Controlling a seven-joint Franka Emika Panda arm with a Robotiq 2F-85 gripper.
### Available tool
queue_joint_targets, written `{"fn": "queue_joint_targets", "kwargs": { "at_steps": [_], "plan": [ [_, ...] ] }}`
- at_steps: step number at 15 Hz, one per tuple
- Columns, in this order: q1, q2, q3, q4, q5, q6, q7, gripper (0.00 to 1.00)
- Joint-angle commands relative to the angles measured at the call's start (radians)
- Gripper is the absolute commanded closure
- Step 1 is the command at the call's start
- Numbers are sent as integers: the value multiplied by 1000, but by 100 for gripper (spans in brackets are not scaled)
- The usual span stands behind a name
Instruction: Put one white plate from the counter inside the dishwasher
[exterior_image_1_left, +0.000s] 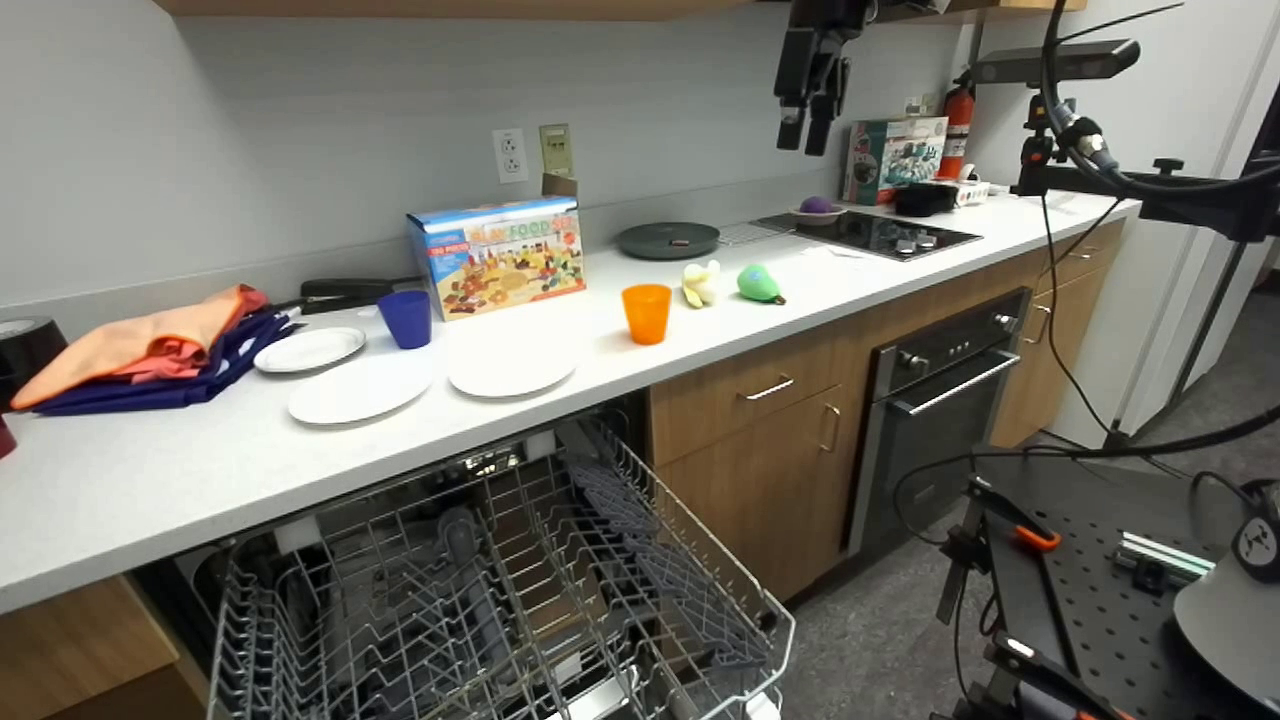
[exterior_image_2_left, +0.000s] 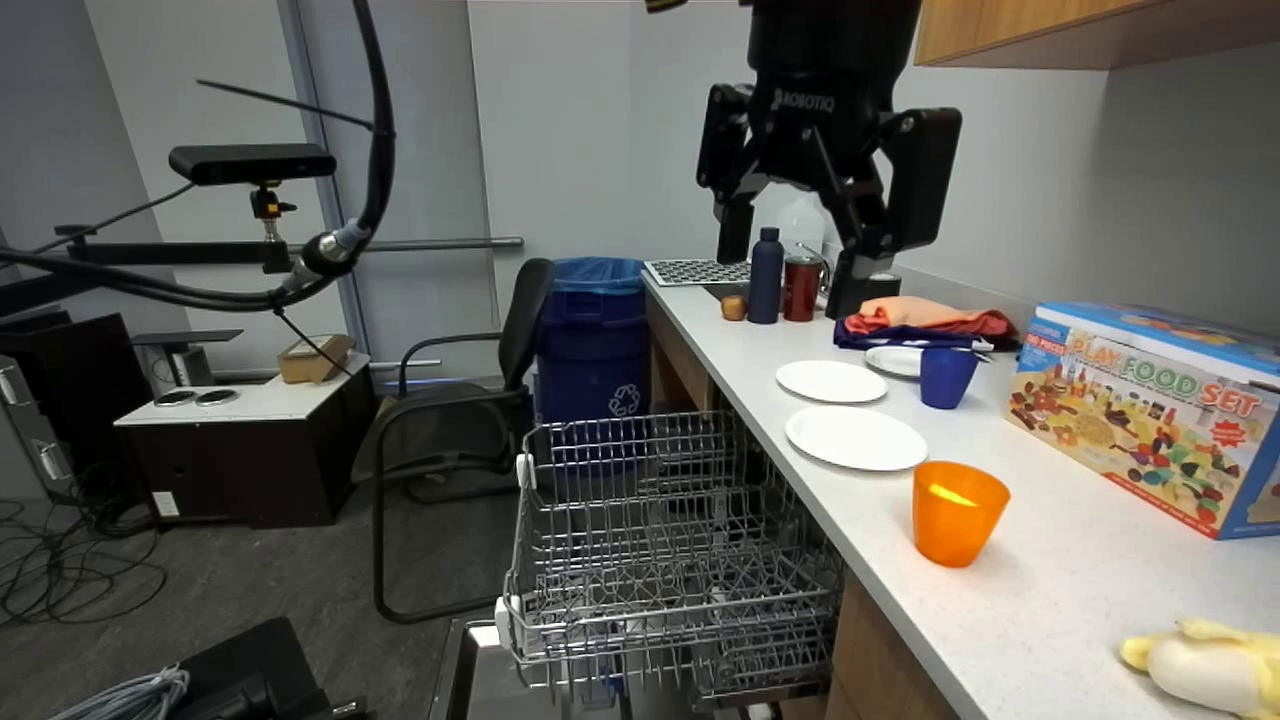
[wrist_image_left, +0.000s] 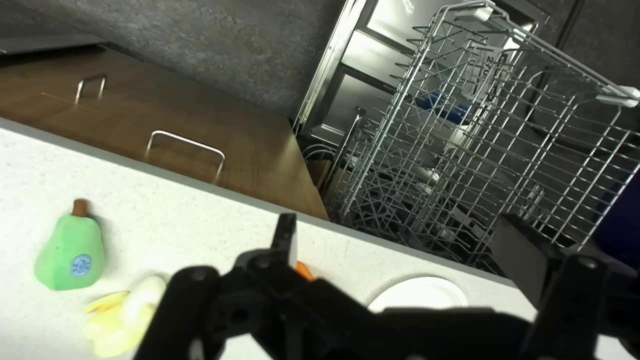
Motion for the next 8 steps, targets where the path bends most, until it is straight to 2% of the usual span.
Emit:
{"fn": "queue_joint_targets", "kwargs": {
  "at_steps": [1, 8],
  "plan": [
    [-26, 10, 23, 7, 7, -3, -6, 0],
    [-27, 9, 24, 6, 7, 8, -8, 0]
  ]
}}
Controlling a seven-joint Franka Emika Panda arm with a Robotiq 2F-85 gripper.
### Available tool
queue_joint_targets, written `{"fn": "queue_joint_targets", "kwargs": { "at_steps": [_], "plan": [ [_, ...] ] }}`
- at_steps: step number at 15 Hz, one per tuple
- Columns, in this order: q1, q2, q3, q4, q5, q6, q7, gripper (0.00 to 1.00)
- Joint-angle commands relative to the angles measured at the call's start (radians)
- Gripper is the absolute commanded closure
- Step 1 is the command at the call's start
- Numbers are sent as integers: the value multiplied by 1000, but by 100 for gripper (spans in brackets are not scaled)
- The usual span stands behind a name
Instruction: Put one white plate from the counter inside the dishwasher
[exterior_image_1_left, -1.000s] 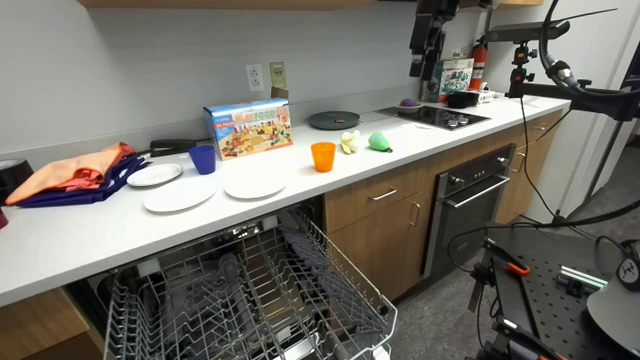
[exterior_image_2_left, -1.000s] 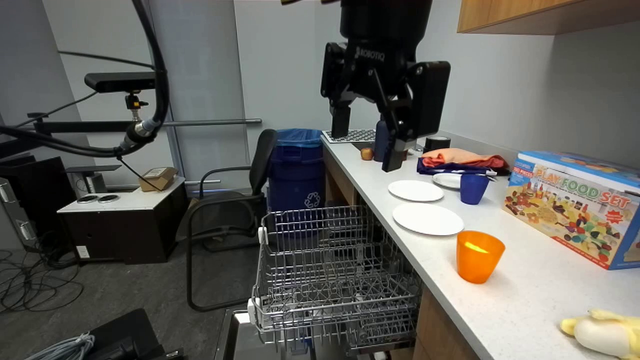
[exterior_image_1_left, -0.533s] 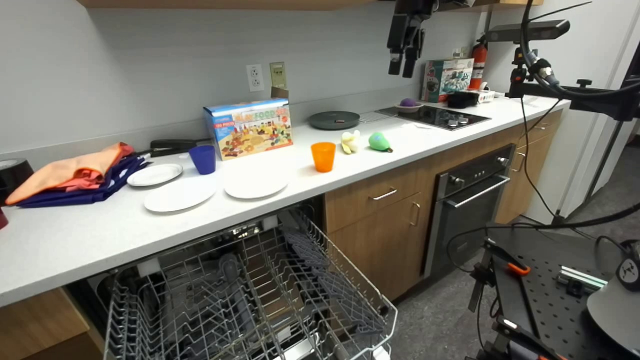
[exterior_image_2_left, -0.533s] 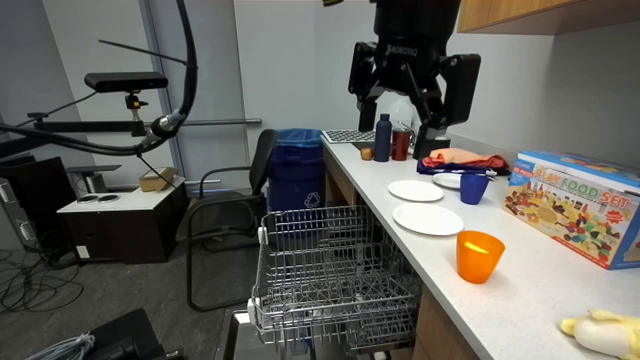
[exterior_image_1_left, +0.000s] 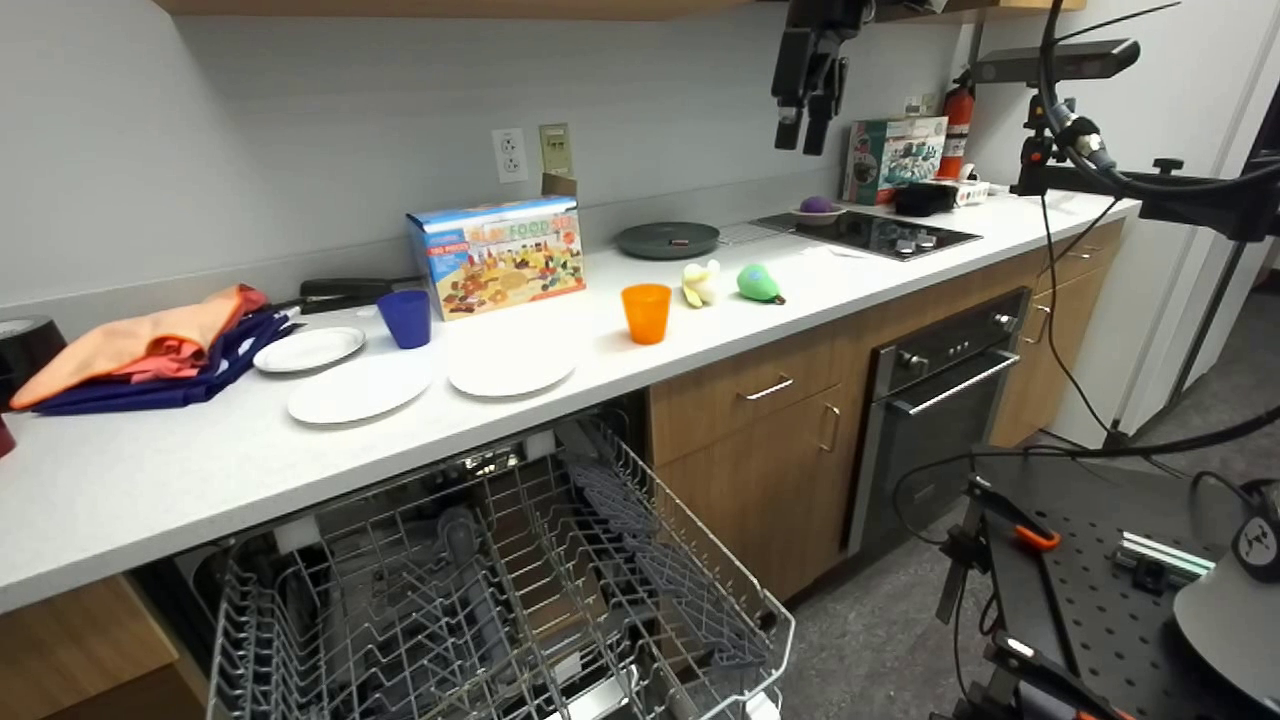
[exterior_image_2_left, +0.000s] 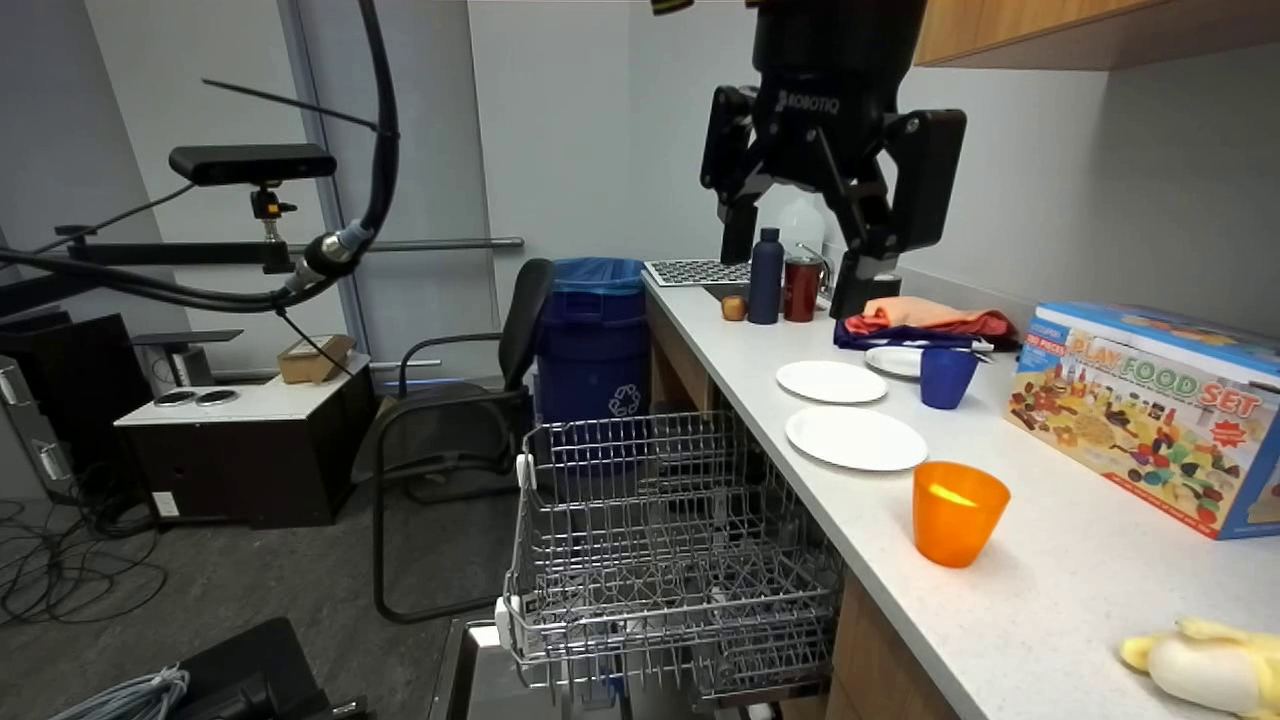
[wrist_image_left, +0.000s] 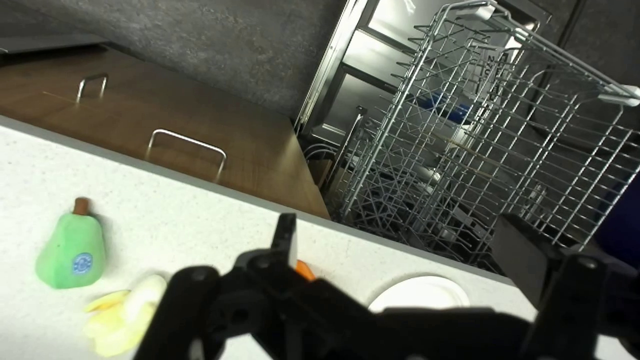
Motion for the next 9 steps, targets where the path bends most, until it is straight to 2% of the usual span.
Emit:
{"fn": "queue_joint_targets", "kwargs": {
  "at_steps": [1, 9],
  "plan": [
    [-27, 1, 23, -4, 13, 9, -4, 0],
    [-26, -1, 25, -12, 16, 38, -14, 0]
  ]
}}
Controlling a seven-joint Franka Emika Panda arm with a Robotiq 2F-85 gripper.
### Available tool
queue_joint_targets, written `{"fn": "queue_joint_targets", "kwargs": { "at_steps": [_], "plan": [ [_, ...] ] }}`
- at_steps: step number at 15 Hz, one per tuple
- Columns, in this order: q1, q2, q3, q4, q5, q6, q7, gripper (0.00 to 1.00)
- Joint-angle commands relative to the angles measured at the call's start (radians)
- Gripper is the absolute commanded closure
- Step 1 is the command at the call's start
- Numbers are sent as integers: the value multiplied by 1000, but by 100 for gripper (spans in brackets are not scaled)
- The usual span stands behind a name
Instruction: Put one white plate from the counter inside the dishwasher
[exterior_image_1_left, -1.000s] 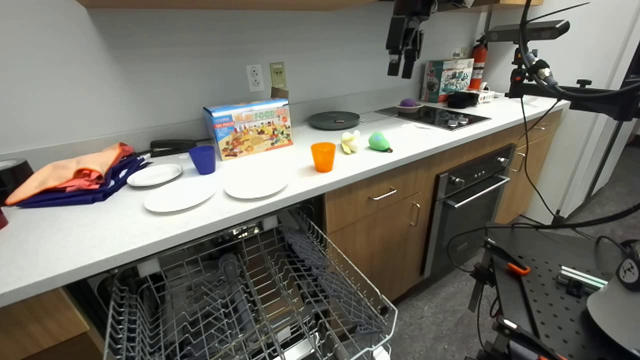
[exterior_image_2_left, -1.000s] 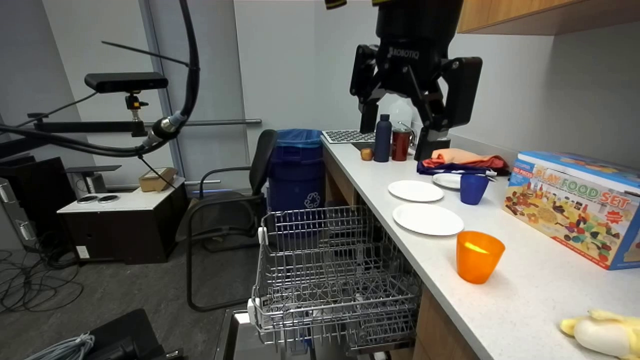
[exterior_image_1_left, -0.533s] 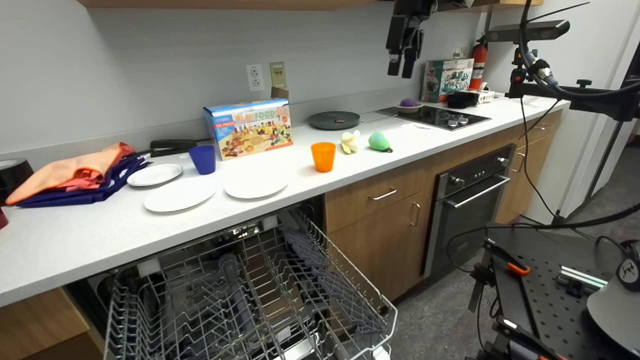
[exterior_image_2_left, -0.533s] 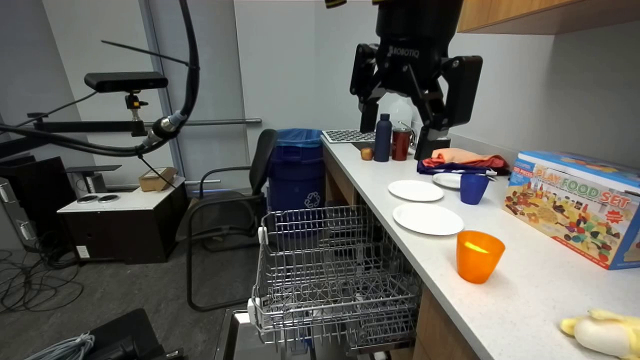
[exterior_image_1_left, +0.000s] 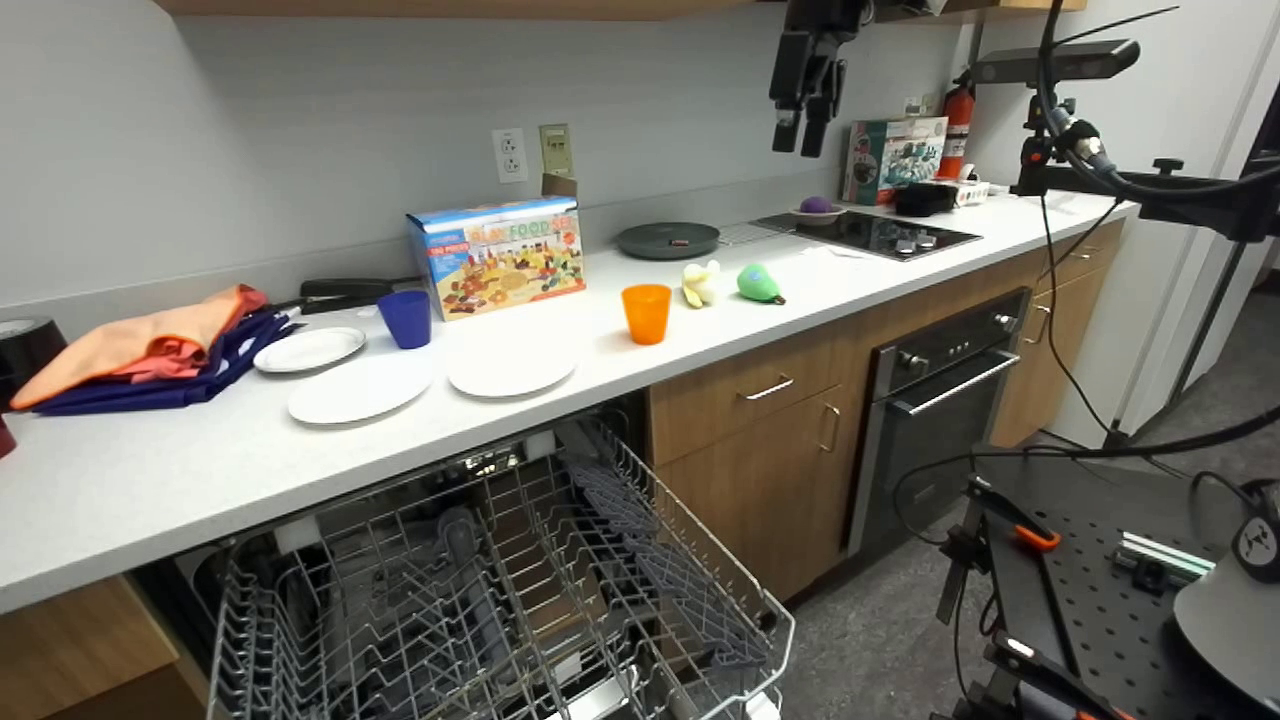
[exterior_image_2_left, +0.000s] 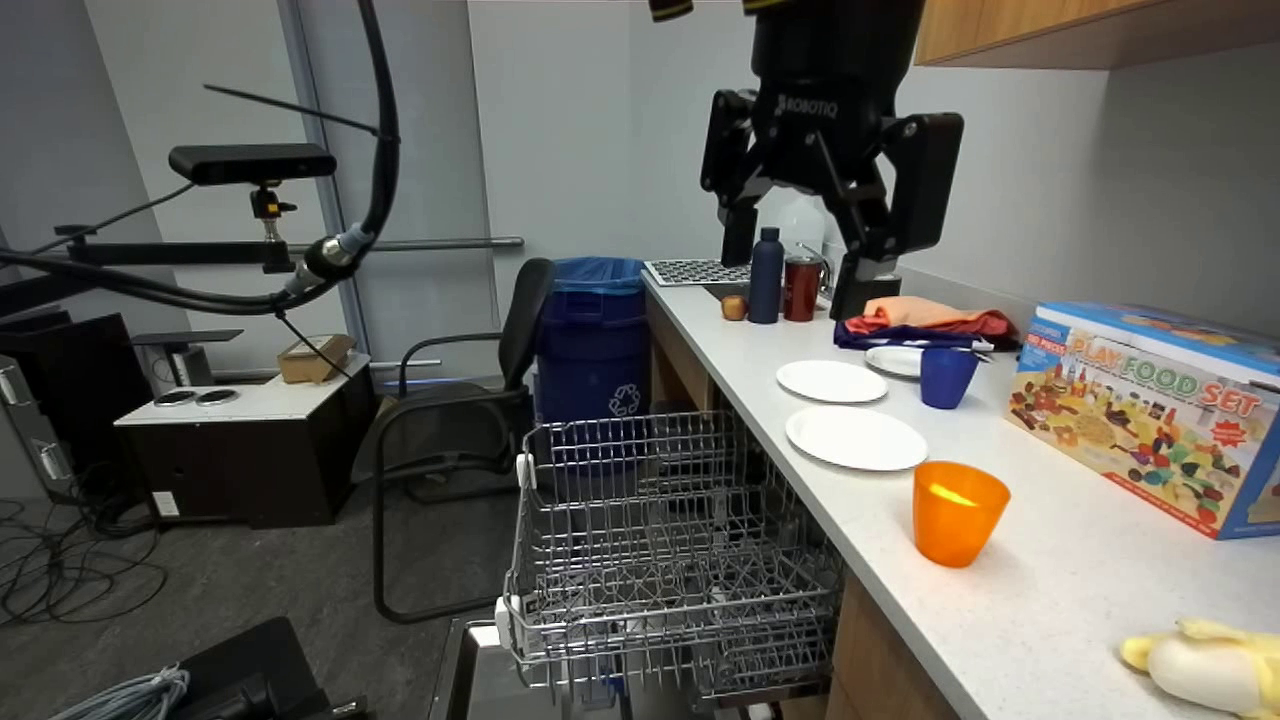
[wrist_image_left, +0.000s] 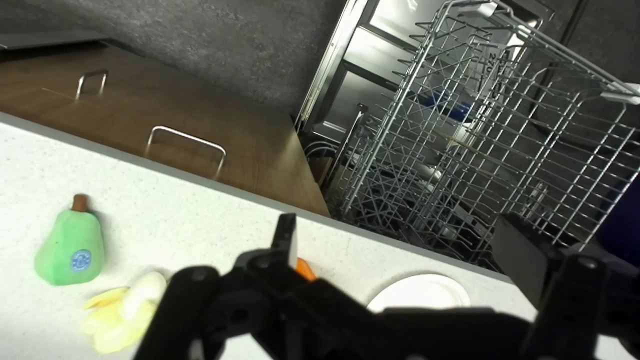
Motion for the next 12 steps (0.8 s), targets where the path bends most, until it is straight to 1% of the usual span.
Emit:
{"fn": "queue_joint_targets", "kwargs": {
  "at_steps": [1, 6, 7, 12],
  "plan": [
    [-22, -1, 17, -8, 14, 36, -23, 0],
    [-21, -5, 19, -25, 17, 111, -21, 0],
    [-23, 3, 21, -11, 6, 75, -6, 0],
    [-23, 3, 21, -20, 6, 98, -6, 0]
  ]
}}
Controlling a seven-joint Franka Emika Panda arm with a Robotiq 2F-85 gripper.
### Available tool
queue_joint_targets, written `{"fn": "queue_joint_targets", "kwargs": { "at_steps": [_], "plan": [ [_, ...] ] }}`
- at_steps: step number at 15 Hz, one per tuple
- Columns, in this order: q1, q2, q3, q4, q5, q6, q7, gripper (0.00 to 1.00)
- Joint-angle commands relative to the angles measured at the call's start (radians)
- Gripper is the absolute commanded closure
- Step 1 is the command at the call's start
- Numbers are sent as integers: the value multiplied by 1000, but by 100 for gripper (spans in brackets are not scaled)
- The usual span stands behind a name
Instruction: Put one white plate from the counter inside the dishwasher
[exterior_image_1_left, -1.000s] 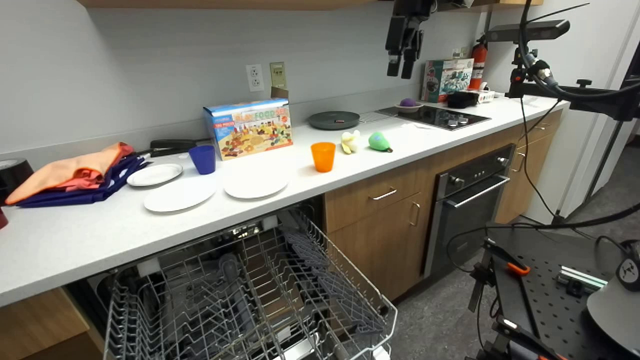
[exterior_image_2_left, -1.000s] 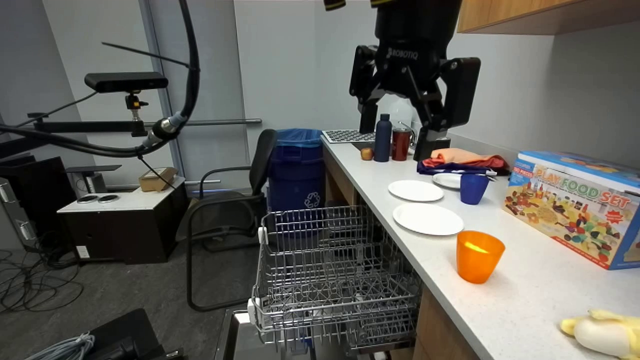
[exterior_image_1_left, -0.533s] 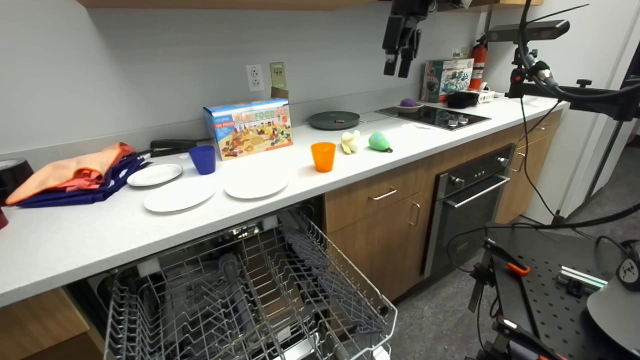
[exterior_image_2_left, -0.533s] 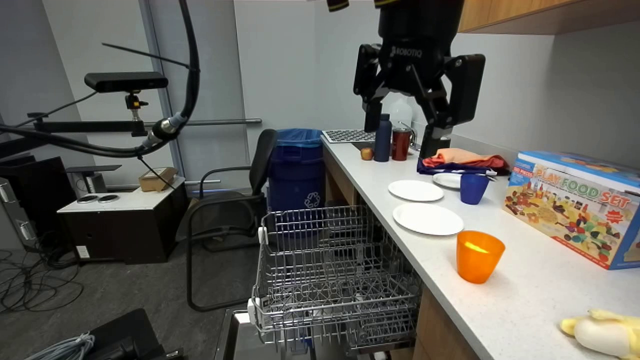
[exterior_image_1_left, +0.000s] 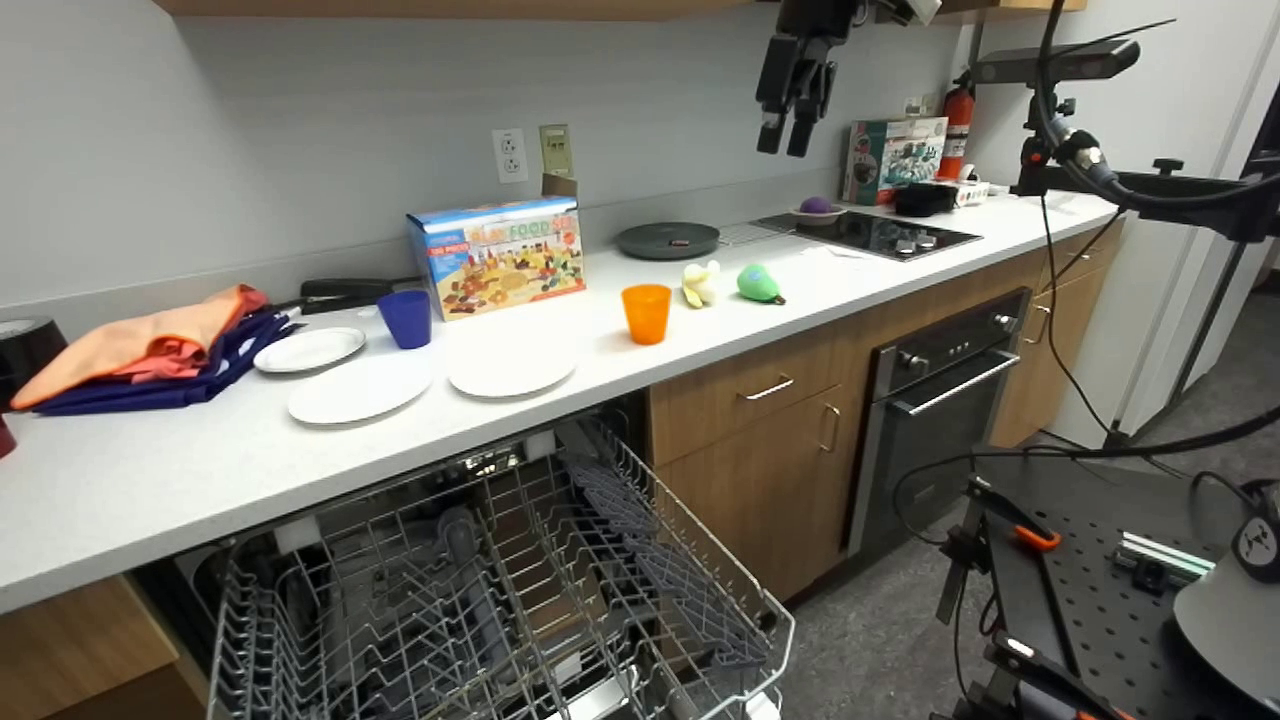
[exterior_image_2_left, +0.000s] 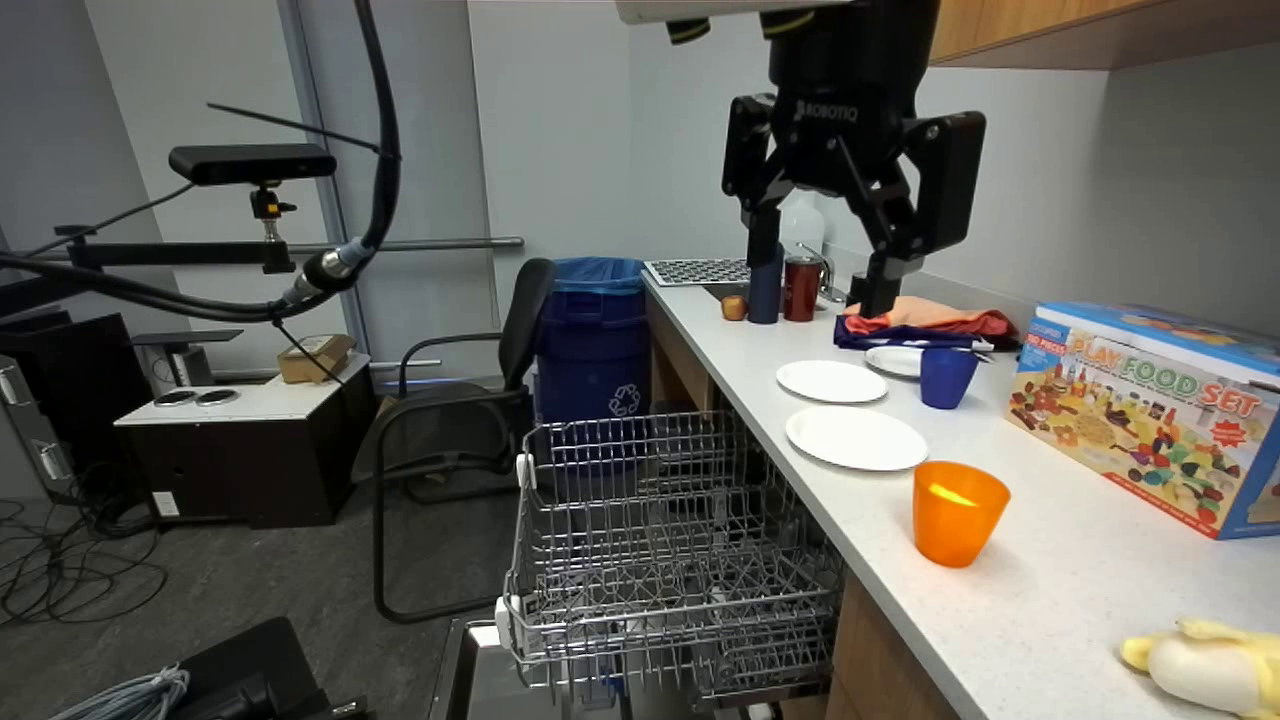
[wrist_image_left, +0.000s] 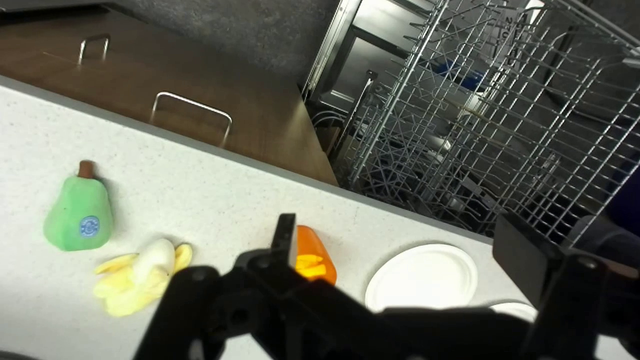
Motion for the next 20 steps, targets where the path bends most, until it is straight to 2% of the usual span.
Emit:
{"fn": "queue_joint_targets", "kwargs": {
  "at_steps": [1, 11, 16, 20],
  "plan": [
    [-23, 3, 20, 2, 6, -3, -5, 0],
    [-21, 10, 21, 5, 7, 6, -3, 0],
    [-1, 77, 46, 47, 39, 25, 3, 0],
    [10, 149, 87, 79, 93, 102, 26, 0]
  ]
}}
